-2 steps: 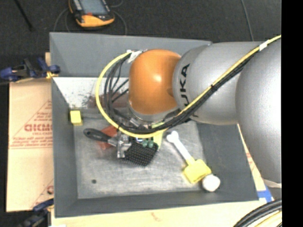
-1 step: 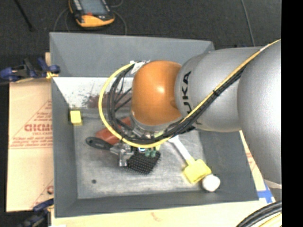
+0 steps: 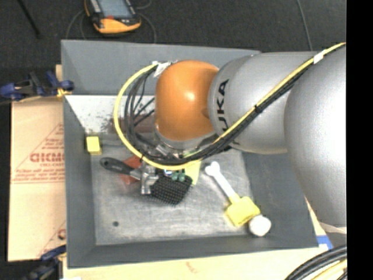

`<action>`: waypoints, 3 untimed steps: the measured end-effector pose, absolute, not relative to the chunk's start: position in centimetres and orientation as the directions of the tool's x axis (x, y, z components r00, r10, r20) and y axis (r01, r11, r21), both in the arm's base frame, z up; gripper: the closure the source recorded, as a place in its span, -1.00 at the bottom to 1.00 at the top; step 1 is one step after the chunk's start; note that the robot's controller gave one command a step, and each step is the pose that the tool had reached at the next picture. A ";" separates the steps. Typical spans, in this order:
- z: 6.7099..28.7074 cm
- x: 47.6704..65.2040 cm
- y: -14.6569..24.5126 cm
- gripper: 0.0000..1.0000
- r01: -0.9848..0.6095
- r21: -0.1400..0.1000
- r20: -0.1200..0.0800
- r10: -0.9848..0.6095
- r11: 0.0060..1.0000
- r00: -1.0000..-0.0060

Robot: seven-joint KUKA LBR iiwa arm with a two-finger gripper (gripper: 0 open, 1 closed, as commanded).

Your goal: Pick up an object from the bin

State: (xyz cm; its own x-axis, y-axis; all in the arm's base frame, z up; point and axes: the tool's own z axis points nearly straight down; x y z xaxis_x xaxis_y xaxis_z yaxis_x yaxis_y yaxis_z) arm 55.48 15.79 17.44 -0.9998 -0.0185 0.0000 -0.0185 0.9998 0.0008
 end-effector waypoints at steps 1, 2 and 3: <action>16.8 54.0 14.9 1.00 -0.005 0.001 -0.004 -0.005 1.000 -1.000; 16.9 54.8 15.3 1.00 0.003 -0.001 0.003 0.003 1.000 -1.000; 16.1 55.4 14.9 1.00 0.013 0.001 -0.005 0.013 1.000 -1.000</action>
Offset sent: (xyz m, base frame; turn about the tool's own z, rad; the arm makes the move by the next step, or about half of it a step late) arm 0.0267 0.0048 -0.0016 0.0291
